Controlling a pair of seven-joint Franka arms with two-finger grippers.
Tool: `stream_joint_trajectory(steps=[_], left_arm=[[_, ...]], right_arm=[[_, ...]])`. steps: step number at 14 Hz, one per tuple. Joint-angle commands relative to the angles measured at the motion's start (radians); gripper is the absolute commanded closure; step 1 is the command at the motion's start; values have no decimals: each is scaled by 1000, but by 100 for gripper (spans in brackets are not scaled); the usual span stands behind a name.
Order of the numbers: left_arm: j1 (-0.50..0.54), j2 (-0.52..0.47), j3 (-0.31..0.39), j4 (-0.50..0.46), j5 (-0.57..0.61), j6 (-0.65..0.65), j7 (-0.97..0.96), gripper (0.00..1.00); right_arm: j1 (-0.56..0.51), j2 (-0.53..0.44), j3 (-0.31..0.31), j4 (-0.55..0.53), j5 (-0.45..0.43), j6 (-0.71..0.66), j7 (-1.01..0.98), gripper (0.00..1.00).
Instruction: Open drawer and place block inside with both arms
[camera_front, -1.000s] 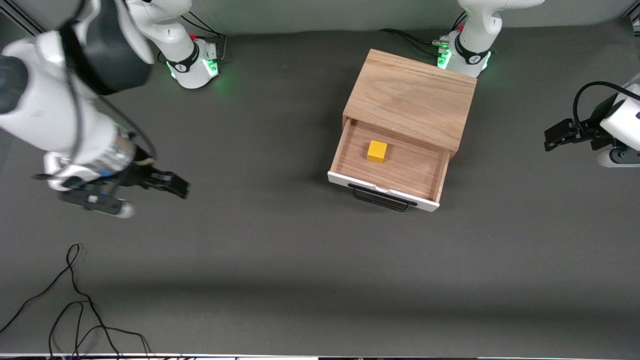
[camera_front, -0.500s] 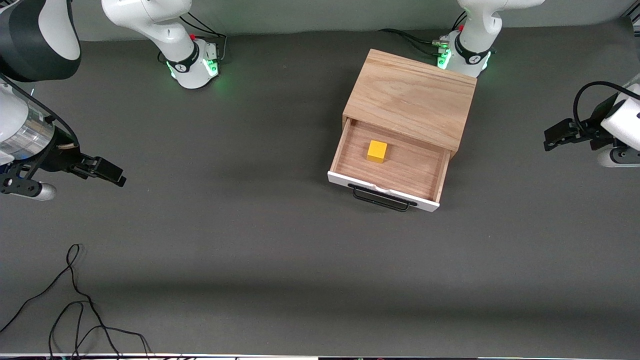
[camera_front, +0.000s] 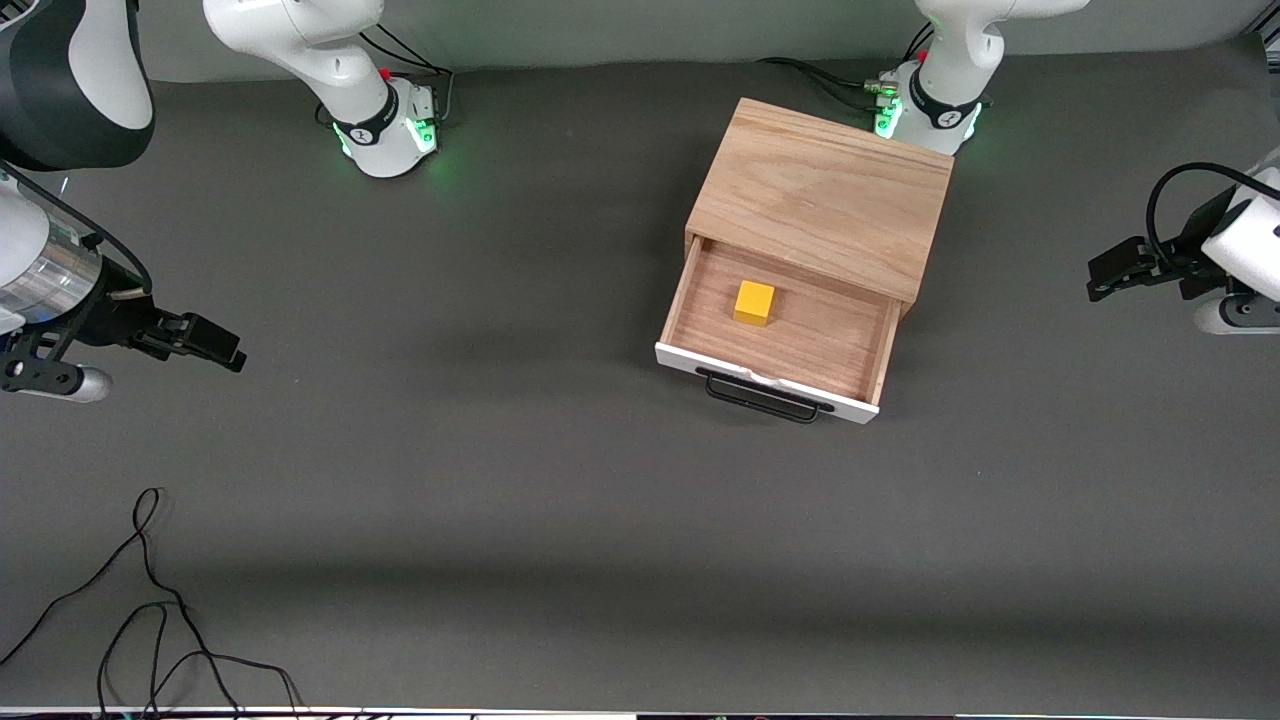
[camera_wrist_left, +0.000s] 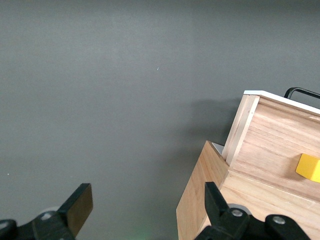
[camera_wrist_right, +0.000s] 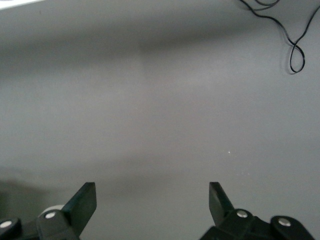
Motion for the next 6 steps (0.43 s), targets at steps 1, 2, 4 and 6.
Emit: stream_joint_trajectory(steps=[1,2,4,6], left_arm=[[-2,-14,4,-8,-14,-14,16,0],[-2,-14,4,-10,-14,-15,16,0],[-2,-14,4,-10,-14,-15,16,0],[-3,-15,3,-10,-14,-15,16,0]], right_arm=[[5,-15,-7,9,7,-47,-68,0],[5,-15,-7,9,7,-50,-81,0],[5,-13,-7,10,7,-50,-94,0],[5,-13,-8,12,5,-63,-95,0]])
